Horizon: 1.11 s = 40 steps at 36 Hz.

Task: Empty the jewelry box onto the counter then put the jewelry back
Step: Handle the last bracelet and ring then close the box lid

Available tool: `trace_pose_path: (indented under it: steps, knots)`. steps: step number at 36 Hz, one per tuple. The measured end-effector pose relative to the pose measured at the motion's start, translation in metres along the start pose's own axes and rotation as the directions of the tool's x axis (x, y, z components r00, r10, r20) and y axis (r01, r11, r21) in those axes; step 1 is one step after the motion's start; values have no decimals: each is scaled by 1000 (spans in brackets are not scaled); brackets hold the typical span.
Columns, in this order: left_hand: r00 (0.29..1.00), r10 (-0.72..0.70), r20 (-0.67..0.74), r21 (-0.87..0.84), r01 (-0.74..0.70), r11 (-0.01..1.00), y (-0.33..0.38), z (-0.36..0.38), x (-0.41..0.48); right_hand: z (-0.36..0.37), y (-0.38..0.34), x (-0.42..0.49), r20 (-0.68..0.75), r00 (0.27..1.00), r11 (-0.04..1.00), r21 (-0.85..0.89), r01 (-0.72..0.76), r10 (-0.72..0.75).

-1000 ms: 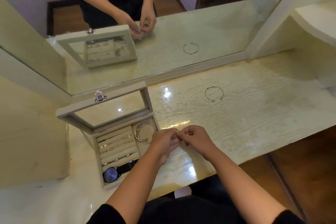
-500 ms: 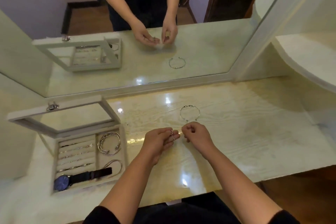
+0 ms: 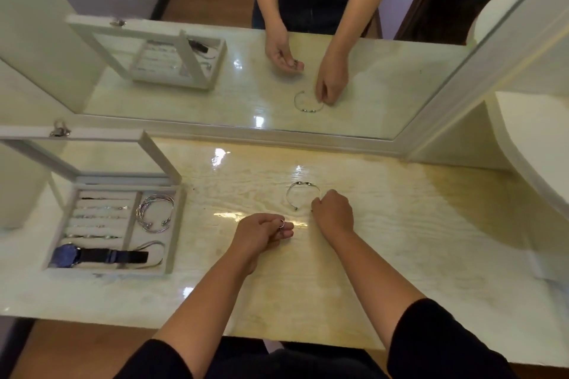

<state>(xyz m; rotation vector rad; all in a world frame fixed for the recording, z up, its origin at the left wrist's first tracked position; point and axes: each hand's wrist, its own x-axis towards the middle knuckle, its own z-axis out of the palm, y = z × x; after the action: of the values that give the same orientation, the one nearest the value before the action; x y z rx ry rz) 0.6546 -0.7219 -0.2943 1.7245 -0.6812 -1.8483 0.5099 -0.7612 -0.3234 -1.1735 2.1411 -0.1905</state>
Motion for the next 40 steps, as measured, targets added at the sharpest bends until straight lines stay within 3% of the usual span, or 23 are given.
trace_pose_path:
  steps: [10,15,24,30,40]
  knots:
    - [1000,-1,17,55,0,998,-3,22,-2,-7,9,8,75,996,999,-3,47,-47]
    - [999,2,39,133,-8,991,-3,47,2,-24,30,8,22,995,995,20,95,-95]
    - [982,-37,184,226,-6,974,-3,101,9,-70,98,13,-94,995,995,101,-13,23]
    - [958,-110,266,274,34,961,-7,130,14,-90,135,13,-97,990,988,122,-91,103]
    - [942,-151,301,239,79,968,-15,159,20,-97,147,14,-89,991,991,102,-90,99]
